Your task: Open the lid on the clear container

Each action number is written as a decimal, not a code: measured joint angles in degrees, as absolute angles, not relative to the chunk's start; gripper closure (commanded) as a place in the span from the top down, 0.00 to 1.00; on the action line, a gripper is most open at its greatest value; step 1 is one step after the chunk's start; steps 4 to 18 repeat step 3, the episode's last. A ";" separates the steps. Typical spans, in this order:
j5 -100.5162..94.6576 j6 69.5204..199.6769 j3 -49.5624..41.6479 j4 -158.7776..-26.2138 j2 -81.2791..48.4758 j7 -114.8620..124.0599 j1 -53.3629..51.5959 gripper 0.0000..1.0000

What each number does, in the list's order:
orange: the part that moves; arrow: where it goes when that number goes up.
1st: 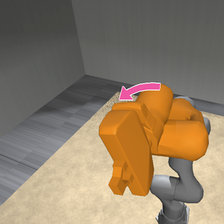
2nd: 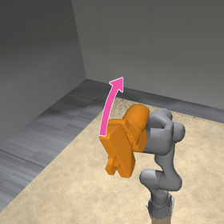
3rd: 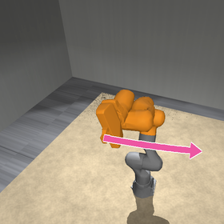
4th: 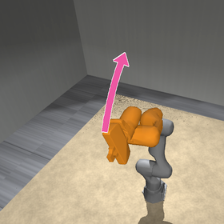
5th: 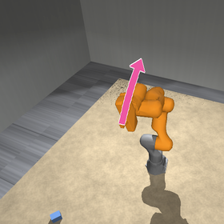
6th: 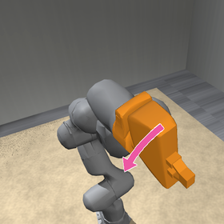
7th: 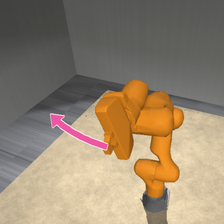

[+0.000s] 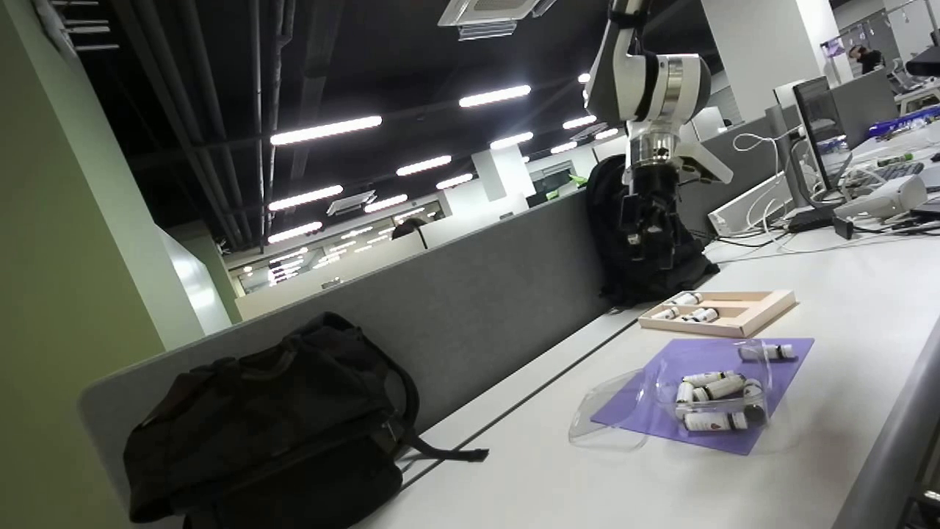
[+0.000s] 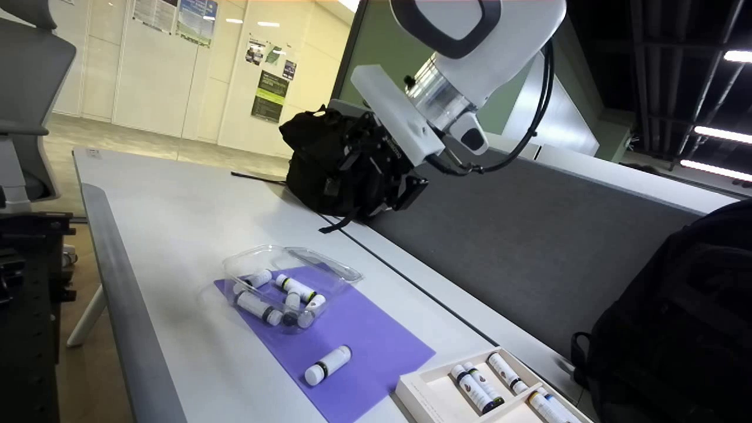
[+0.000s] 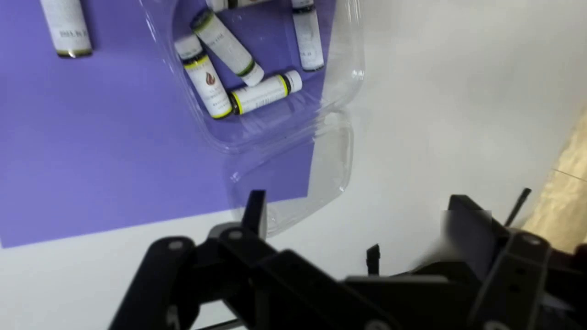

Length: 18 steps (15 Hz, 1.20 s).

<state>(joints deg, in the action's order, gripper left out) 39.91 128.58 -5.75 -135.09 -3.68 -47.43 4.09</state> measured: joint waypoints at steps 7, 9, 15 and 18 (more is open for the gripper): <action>32.21 128.77 -5.71 -137.71 -0.42 -39.03 4.17 1.00; 32.21 128.77 -5.71 -137.71 -0.42 -39.03 4.17 1.00; 32.21 128.77 -5.71 -137.71 -0.42 -39.03 4.17 1.00; 32.21 128.77 -5.71 -137.71 -0.42 -39.03 4.17 1.00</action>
